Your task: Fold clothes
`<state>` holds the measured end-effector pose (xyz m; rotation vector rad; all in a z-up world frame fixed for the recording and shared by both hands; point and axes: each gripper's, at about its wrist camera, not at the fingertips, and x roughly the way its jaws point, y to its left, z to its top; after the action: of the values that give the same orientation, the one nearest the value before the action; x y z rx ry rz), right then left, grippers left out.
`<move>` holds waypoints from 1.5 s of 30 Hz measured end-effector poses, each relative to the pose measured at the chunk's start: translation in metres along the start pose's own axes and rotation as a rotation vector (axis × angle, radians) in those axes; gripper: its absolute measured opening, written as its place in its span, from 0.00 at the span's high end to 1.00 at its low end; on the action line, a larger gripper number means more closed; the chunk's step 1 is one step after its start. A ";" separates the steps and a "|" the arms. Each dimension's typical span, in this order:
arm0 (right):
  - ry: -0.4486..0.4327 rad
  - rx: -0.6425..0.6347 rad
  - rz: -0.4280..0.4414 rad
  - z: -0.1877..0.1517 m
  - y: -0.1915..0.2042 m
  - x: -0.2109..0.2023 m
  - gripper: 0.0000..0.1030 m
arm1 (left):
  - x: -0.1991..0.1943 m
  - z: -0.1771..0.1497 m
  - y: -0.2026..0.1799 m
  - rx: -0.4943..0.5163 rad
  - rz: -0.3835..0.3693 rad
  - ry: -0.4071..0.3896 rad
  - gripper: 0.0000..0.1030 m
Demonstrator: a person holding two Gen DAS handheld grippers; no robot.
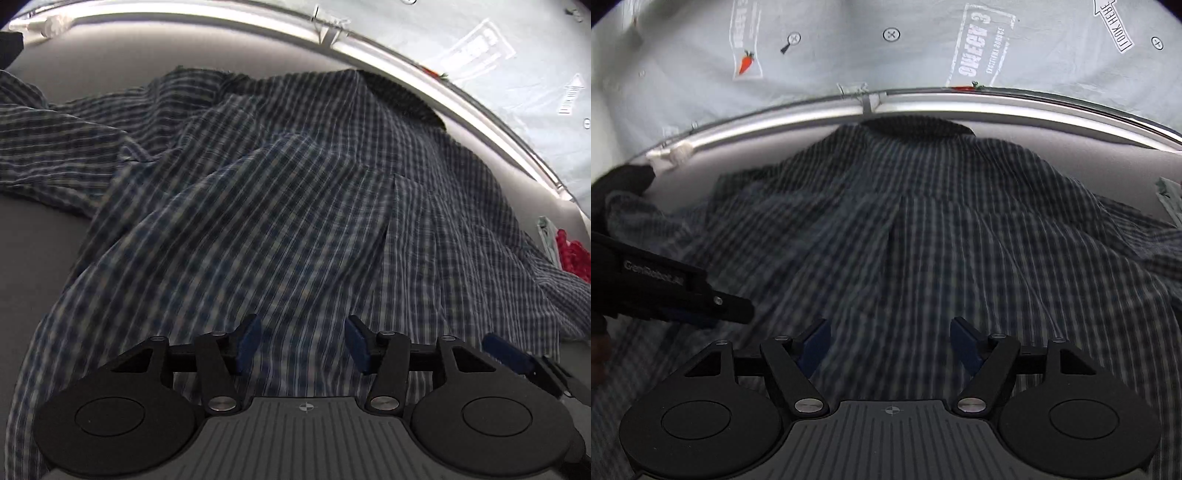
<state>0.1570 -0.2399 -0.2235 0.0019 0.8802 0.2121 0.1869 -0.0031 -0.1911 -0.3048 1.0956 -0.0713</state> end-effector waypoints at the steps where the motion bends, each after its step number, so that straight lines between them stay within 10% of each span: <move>1: -0.003 0.002 -0.018 -0.010 -0.003 -0.007 0.13 | -0.006 -0.008 0.004 0.002 0.023 -0.011 0.45; 15: -0.024 0.208 -0.386 -0.109 -0.120 -0.104 0.02 | -0.082 -0.106 0.063 0.037 0.275 -0.119 0.36; 27: -0.046 0.343 -0.418 -0.203 -0.107 -0.173 0.02 | -0.137 -0.180 0.127 0.018 0.307 -0.171 0.30; 30: -0.061 0.337 -0.351 -0.208 -0.105 -0.181 0.19 | -0.142 -0.185 0.133 0.017 0.297 -0.168 0.30; 34: -0.045 0.347 -0.246 -0.207 -0.107 -0.186 0.82 | -0.146 -0.185 0.136 0.022 0.286 -0.138 0.30; 45: -0.169 0.768 0.118 -0.157 -0.154 -0.280 0.90 | -0.151 -0.165 0.154 -0.093 0.213 -0.080 0.30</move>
<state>-0.1073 -0.4556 -0.1232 0.7770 0.7486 -0.0266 -0.0428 0.1415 -0.1730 -0.2708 1.0477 0.1803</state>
